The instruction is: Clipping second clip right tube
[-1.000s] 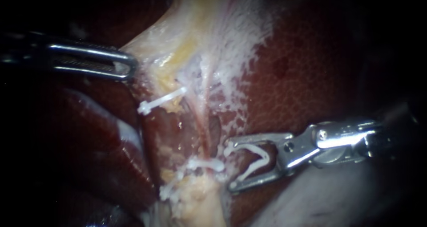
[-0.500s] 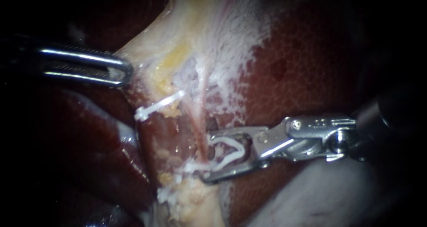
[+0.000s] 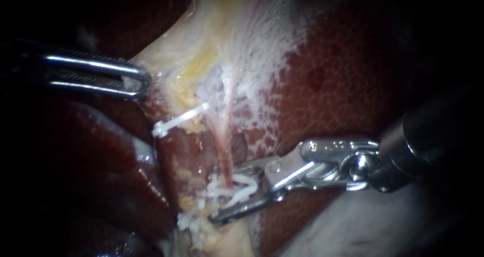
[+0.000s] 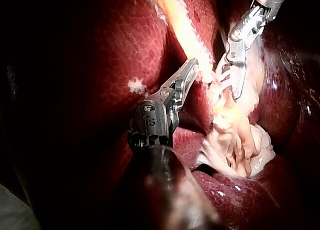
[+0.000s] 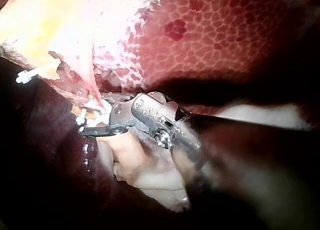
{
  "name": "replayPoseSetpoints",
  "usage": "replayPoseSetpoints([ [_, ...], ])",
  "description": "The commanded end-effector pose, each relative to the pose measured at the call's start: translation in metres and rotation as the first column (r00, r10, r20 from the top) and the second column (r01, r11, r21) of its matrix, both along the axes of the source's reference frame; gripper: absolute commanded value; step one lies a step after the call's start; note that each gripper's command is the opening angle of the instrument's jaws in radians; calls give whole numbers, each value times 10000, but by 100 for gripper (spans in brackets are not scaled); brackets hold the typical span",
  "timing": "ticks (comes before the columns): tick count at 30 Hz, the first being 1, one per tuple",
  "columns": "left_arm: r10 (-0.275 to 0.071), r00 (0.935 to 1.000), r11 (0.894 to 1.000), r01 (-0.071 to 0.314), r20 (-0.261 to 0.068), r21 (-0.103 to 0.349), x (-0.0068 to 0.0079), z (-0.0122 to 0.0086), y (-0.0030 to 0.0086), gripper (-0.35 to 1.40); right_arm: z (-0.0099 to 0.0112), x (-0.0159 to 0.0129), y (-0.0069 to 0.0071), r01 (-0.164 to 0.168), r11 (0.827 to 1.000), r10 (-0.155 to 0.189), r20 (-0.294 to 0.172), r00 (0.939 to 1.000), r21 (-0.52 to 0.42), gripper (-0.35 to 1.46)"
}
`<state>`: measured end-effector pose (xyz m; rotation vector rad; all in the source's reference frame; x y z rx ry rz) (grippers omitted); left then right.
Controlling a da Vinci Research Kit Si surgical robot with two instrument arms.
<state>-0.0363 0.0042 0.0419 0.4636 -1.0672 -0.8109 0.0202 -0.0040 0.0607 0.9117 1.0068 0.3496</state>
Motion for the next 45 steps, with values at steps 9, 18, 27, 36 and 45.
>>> replayPoseSetpoints([
  [9, -6, 10000, 10000, 6, -6, -3, -1, 1, 0, -35, 11, 10, 5, -112, 9998, 110, 132, 9999, 136, 31],
  [18, -8, 10000, 10000, 8, -8, -4, -1, 1, 0, -35, 32, 0, 0, -168, 9996, 163, 213, 9996, 226, -30],
  [27, -9, 10000, 10000, 9, -9, -5, -2, 1, 0, -35, 35, -6, 4, -190, 9991, 180, 279, 9994, 378, -35],
  [36, -9, 10000, 10000, 9, -9, -5, -2, 1, 0, -35, 35, -6, 3, -184, 9991, 174, 276, 9995, 375, -35],
  [45, -16, 10000, 10000, 16, -13, -5, -3, 1, 0, -35, 34, -7, 2, -179, 9991, 169, 273, 9995, 375, -35],
])
